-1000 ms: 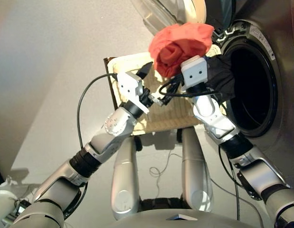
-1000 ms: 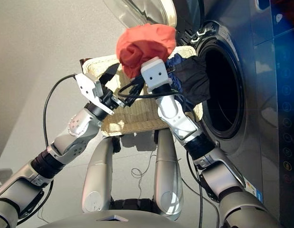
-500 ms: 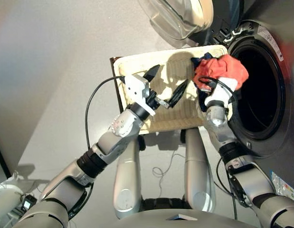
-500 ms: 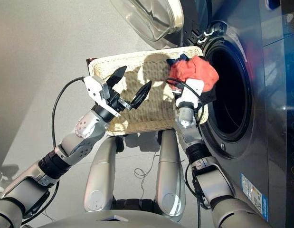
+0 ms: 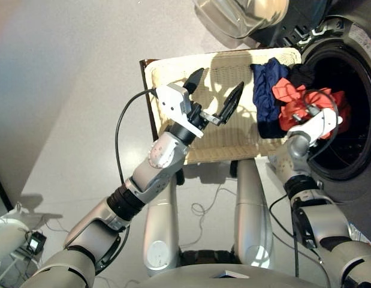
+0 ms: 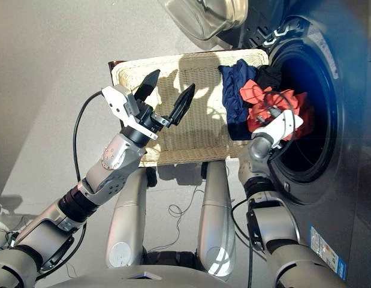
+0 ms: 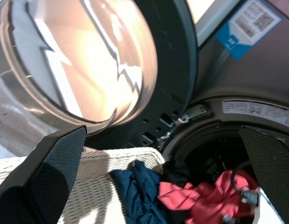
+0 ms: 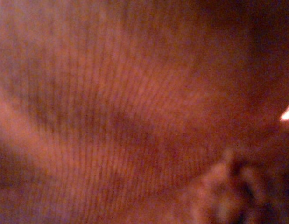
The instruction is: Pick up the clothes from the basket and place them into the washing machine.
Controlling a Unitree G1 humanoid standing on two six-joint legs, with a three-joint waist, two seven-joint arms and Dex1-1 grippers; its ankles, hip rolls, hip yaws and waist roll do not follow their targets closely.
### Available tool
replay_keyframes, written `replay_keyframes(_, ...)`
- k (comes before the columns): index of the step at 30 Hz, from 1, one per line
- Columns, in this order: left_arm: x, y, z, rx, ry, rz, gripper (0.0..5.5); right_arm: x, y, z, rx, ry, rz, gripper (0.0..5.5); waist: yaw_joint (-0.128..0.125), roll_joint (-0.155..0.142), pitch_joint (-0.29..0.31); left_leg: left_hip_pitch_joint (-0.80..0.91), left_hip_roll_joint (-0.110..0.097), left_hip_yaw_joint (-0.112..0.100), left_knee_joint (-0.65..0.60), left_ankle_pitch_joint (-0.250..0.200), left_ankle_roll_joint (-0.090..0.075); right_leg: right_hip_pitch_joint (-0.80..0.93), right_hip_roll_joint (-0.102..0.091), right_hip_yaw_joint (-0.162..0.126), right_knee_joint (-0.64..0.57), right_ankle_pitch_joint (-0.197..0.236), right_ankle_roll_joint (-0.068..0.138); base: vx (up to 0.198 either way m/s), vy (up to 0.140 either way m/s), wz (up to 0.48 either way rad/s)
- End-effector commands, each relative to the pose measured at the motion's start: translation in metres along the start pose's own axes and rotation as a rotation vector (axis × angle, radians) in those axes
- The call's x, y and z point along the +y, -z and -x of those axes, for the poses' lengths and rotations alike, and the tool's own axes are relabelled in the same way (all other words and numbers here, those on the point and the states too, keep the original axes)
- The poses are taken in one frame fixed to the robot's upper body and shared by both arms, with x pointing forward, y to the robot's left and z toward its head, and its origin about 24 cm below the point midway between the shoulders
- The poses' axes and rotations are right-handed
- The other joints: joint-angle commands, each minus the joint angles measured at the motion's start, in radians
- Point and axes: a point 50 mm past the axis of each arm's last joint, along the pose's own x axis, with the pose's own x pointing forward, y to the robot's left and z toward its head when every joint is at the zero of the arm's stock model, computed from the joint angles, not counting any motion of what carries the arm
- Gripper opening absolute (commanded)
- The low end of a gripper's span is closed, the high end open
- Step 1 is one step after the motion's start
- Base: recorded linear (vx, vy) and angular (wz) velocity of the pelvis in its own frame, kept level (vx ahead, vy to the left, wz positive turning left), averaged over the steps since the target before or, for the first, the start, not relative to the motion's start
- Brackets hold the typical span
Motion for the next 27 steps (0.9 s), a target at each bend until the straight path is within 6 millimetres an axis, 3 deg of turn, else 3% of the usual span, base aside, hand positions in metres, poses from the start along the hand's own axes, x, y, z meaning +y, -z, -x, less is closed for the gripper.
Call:
replay_keyframes(1, -0.023, -0.033, -0.003, -0.182, 0.103, 0.018, 5.5, -0.031, -0.048, -0.032, -0.146, 0.132, -0.032, 0.0, 0.003, 0.064, -0.015, -0.058, 0.007, 0.011, 0.13, -0.082, -0.007, 0.024, 0.002, 0.048, -0.032, -0.014, 0.077, 0.0, 0.0, 0.0)
replay_keyframes(6, -0.025, -0.032, 0.0, -0.175, 0.099, 0.025, 5.5, -0.038, -0.101, -0.053, -0.275, 0.182, -0.085, 0.0, 0.015, 0.072, -0.015, -0.131, 0.008, 0.007, 0.174, -0.092, -0.005, -0.049, 0.004, 0.056, 0.004, -0.018, 0.074, 0.0, 0.0, 0.0)
replay_keyframes(12, -0.02, -0.034, 0.002, -0.178, 0.072, 0.01, 5.5, -0.046, -0.143, -0.062, -0.366, 0.245, -0.203, 0.0, 0.015, 0.077, -0.015, -0.166, 0.012, 0.007, 0.209, -0.113, -0.006, -0.093, 0.006, 0.064, 0.041, -0.033, 0.072, 0.0, 0.0, 0.0)
replay_keyframes(13, -0.019, -0.035, 0.001, -0.181, 0.064, 0.006, 5.5, -0.048, -0.151, -0.064, -0.375, 0.267, -0.256, 0.0, 0.015, 0.077, -0.015, -0.179, 0.011, 0.009, 0.21, -0.105, -0.004, -0.107, 0.007, 0.067, 0.039, -0.022, 0.071, 0.0, 0.0, 0.0)
replay_keyframes(15, -0.017, -0.035, 0.001, -0.17, 0.049, 0.017, 5.5, -0.062, -0.169, -0.067, -0.375, 0.39, -0.532, 0.0, 0.014, 0.078, -0.015, -0.186, 0.01, 0.011, 0.217, -0.112, -0.004, -0.118, 0.01, 0.072, 0.049, -0.027, 0.07, 0.0, 0.0, 0.0)
replay_keyframes(21, -0.013, -0.037, 0.001, -0.166, 0.025, -0.003, 5.5, -0.087, -0.185, -0.075, -0.335, 0.502, -0.674, 0.0, 0.007, 0.076, -0.015, -0.185, 0.016, 0.018, 0.218, -0.119, -0.007, -0.127, 0.011, 0.079, 0.054, -0.027, 0.072, 0.0, 0.0, 0.0)
replay_keyframes(27, -0.011, -0.044, 0.0, -0.181, 0.014, -0.023, 5.5, -0.106, -0.185, -0.075, -0.31, 0.634, -0.805, 0.0, -0.006, 0.075, -0.015, -0.181, 0.014, 0.025, 0.217, -0.125, -0.006, -0.131, 0.016, 0.089, 0.058, -0.029, 0.071, 0.0, 0.0, 0.0)
